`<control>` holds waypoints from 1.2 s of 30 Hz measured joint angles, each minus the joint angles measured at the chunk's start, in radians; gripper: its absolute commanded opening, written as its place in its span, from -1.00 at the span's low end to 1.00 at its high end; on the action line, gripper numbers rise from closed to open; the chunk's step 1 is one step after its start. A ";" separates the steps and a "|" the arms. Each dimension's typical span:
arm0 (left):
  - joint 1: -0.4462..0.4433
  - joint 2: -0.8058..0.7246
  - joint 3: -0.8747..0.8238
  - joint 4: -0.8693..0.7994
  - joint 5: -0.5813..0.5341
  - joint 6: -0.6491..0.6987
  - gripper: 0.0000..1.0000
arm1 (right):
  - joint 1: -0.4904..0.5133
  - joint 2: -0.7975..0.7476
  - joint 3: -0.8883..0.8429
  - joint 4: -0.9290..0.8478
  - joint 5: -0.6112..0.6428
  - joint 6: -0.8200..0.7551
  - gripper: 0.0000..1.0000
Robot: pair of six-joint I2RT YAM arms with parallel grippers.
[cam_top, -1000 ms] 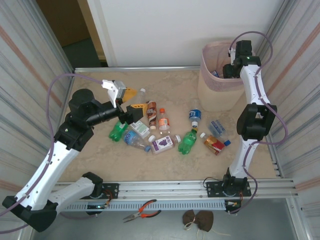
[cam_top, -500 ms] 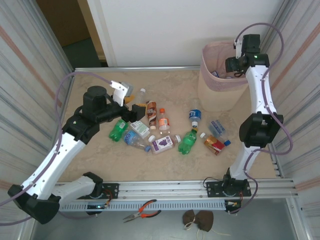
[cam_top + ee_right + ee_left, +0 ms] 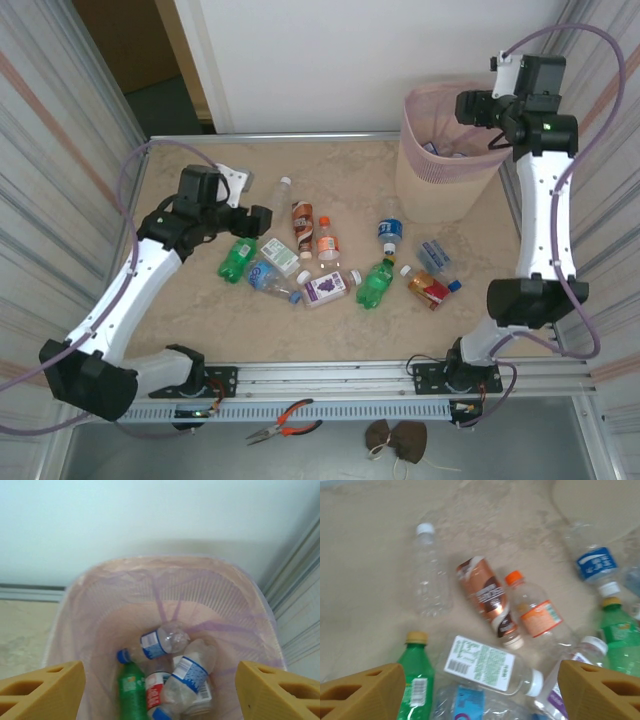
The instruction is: Put the plastic bottles in the bin
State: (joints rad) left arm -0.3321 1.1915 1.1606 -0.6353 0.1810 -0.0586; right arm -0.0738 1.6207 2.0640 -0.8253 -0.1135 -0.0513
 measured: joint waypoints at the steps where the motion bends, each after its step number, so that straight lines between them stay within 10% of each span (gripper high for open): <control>1: 0.026 0.010 -0.010 -0.002 0.001 -0.004 0.58 | 0.000 -0.032 -0.031 0.009 -0.014 0.011 0.56; 14: 0.137 0.270 -0.045 -0.042 0.000 0.021 0.66 | 0.000 -0.281 -0.424 0.076 -0.120 0.097 0.54; 36: 0.171 0.380 -0.015 -0.134 -0.097 0.126 0.69 | 0.057 -0.374 -0.522 0.039 -0.115 0.097 0.54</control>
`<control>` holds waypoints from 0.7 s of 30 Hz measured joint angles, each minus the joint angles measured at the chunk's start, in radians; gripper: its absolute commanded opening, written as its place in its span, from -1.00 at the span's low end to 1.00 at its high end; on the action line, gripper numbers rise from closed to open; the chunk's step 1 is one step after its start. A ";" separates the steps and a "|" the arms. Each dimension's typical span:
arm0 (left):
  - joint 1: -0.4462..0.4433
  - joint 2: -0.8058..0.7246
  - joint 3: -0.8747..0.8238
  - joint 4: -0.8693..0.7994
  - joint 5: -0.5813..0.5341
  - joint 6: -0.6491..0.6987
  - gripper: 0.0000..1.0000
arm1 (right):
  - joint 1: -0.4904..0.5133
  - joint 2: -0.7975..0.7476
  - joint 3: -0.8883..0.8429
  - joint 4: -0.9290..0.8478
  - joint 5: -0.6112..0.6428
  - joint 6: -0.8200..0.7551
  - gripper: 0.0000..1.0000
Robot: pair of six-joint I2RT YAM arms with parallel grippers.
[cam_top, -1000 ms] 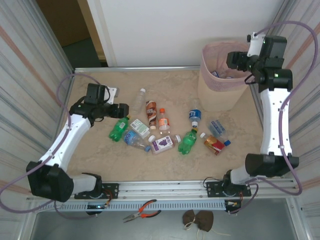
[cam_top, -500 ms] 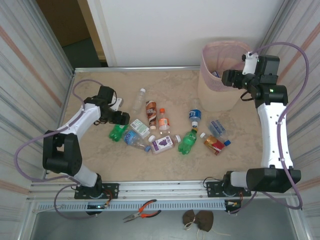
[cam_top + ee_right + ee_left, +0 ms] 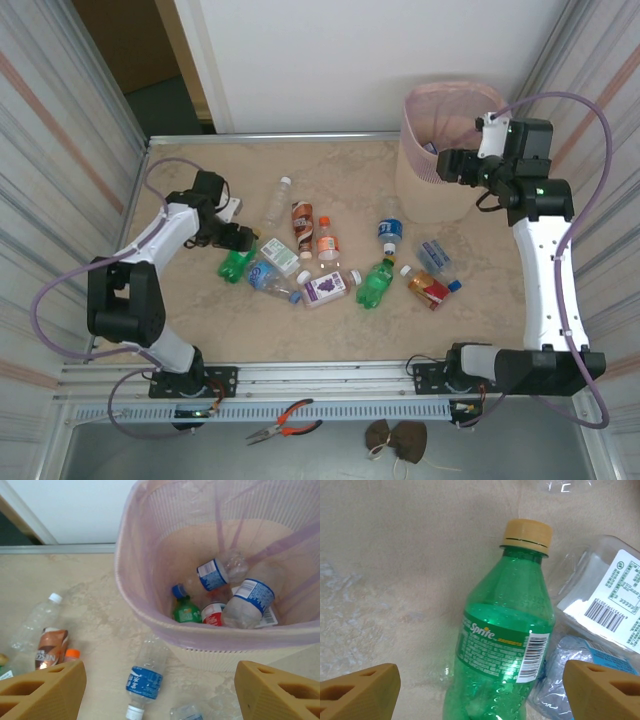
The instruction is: Put the plastic bottles in the bin
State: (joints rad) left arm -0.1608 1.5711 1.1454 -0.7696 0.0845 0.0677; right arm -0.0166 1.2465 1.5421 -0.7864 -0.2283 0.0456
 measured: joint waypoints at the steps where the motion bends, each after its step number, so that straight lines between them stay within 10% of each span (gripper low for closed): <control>1: 0.005 -0.004 0.000 0.001 0.000 0.000 0.70 | 0.006 -0.004 0.000 -0.006 0.000 0.000 0.54; 21: 0.011 -0.043 -0.048 0.042 0.043 0.004 0.69 | 0.063 -0.010 0.053 -0.079 0.027 0.000 0.53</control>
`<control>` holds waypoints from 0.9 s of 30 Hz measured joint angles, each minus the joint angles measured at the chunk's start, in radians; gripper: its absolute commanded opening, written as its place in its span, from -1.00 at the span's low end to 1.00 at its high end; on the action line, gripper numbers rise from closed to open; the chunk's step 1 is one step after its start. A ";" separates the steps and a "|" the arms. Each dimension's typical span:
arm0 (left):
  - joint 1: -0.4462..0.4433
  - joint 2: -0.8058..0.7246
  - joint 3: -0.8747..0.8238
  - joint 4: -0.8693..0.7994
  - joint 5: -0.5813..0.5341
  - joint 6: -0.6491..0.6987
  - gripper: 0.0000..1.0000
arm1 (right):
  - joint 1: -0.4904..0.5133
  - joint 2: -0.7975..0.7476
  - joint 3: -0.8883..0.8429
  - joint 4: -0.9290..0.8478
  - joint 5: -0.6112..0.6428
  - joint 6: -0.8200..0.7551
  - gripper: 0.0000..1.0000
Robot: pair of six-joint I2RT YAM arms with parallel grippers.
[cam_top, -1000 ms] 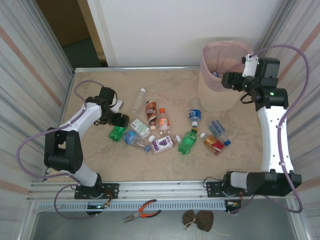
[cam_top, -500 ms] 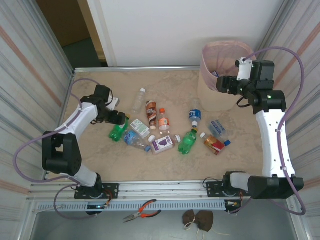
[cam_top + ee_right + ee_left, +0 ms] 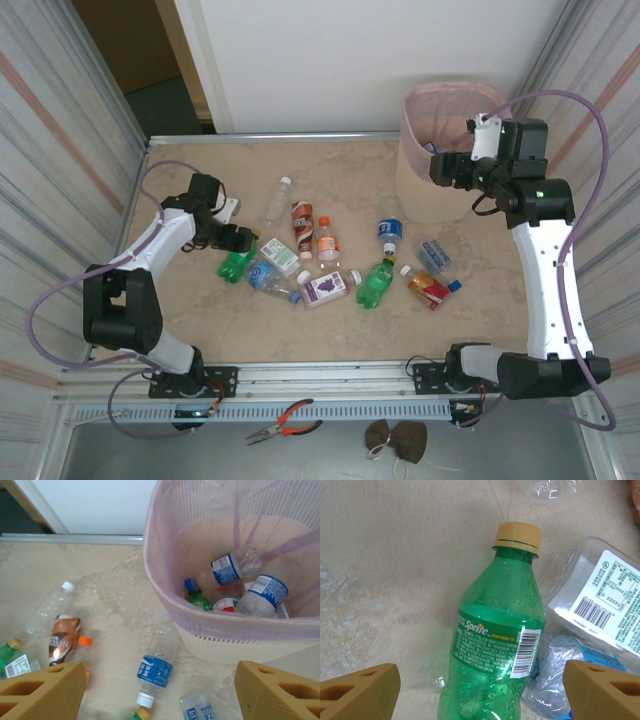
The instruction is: Put the plastic bottles in the bin
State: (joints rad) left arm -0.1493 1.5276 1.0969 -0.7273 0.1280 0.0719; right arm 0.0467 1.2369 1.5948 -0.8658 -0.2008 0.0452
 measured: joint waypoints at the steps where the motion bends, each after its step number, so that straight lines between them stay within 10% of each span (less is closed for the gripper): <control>1: 0.000 0.000 -0.001 -0.001 0.003 0.000 0.69 | 0.001 0.000 0.000 -0.003 0.002 0.000 0.53; 27: -0.001 0.082 0.001 -0.050 0.039 0.074 0.64 | 0.032 -0.088 -0.043 0.012 0.047 -0.004 0.54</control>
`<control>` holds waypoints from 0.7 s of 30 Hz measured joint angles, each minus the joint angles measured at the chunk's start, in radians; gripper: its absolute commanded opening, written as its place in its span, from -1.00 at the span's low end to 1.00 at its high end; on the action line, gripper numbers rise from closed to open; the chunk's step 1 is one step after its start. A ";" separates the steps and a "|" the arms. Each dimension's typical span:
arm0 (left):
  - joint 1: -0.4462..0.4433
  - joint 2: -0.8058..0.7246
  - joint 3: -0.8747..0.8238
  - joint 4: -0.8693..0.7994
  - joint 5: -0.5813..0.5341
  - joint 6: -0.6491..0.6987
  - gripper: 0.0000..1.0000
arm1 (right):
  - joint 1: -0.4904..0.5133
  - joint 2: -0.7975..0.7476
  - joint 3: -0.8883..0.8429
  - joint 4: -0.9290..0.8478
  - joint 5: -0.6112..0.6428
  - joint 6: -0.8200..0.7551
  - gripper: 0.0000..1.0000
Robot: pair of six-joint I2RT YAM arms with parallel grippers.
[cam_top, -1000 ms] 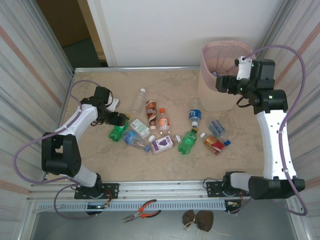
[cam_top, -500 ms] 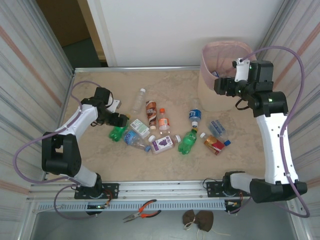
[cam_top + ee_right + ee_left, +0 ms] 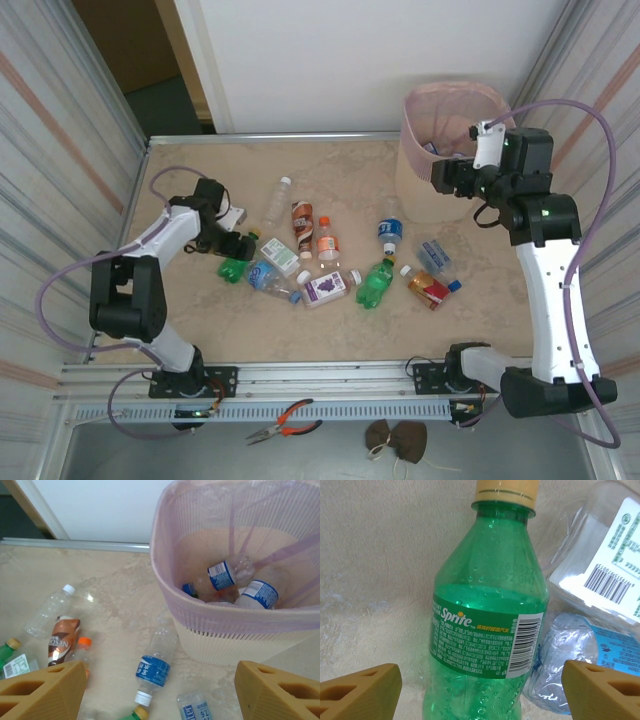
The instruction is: Put the plastic bottles in the bin
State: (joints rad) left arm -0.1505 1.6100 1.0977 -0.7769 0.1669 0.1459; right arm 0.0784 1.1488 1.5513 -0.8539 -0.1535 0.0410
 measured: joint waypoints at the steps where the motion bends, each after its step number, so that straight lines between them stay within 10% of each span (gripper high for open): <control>1: 0.000 0.009 0.002 -0.006 -0.003 0.000 0.63 | 0.000 0.000 -0.004 0.001 0.000 0.000 0.54; 12: 0.037 0.133 0.082 -0.022 0.029 -0.015 0.31 | 0.000 -0.013 -0.007 0.020 -0.004 0.000 0.52; 21: 0.109 0.133 0.084 -0.024 0.006 -0.044 0.49 | 0.000 -0.025 -0.021 0.027 -0.004 0.001 0.52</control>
State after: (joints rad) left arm -0.0418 1.7432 1.1820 -0.8005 0.1734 0.1017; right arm 0.0784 1.1236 1.5299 -0.8265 -0.1574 0.0418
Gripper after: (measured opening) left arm 0.694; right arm 0.760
